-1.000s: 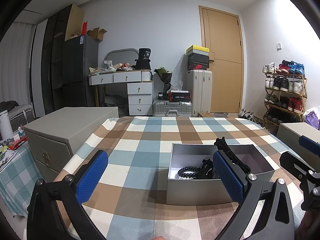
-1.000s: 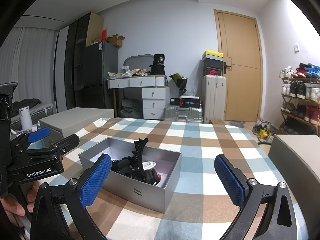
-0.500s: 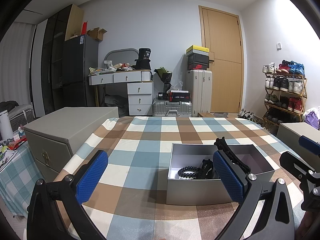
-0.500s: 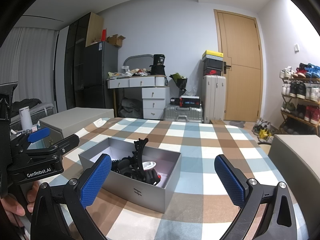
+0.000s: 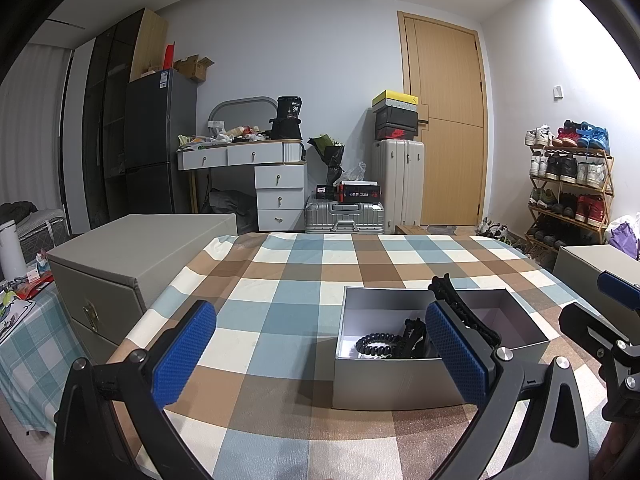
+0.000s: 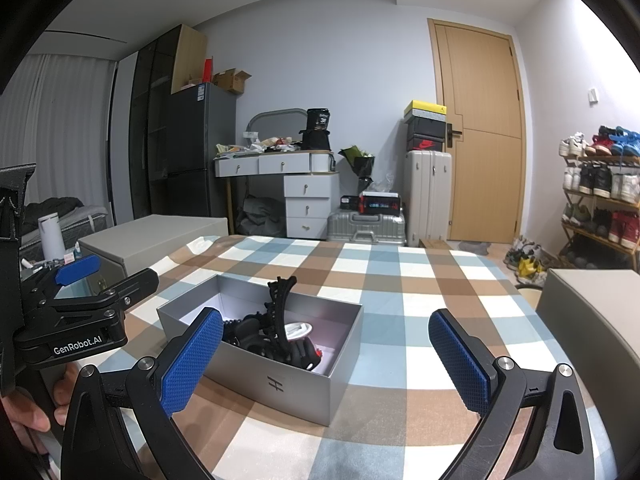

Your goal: Organize jewelry

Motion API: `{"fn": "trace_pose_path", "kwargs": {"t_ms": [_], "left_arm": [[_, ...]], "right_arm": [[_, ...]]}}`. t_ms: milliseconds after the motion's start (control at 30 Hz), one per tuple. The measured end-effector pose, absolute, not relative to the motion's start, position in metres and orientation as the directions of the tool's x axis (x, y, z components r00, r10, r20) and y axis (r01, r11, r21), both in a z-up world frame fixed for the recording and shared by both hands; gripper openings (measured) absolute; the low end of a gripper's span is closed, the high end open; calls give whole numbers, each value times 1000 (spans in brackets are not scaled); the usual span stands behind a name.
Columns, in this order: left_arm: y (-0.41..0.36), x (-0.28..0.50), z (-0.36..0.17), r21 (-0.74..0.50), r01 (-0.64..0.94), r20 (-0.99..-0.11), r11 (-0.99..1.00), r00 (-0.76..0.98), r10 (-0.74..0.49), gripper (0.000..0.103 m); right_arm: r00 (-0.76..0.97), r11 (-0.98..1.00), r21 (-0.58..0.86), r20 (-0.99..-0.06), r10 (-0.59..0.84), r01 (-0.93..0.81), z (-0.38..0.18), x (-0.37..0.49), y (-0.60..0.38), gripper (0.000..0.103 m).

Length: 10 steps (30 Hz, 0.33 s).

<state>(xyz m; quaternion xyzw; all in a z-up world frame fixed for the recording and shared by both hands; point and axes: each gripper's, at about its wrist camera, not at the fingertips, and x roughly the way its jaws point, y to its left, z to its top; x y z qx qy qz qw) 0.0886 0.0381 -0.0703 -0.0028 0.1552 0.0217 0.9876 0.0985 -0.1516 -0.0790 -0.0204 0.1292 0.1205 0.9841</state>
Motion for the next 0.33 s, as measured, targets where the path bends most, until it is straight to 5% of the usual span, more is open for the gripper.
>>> {"fn": "trace_pose_path", "kwargs": {"t_ms": [333], "left_arm": [[35, 90, -70, 1, -40, -307, 999, 951, 39, 102]], "right_arm": [[938, 970, -9, -259, 232, -242, -79, 99, -152, 103]]}}
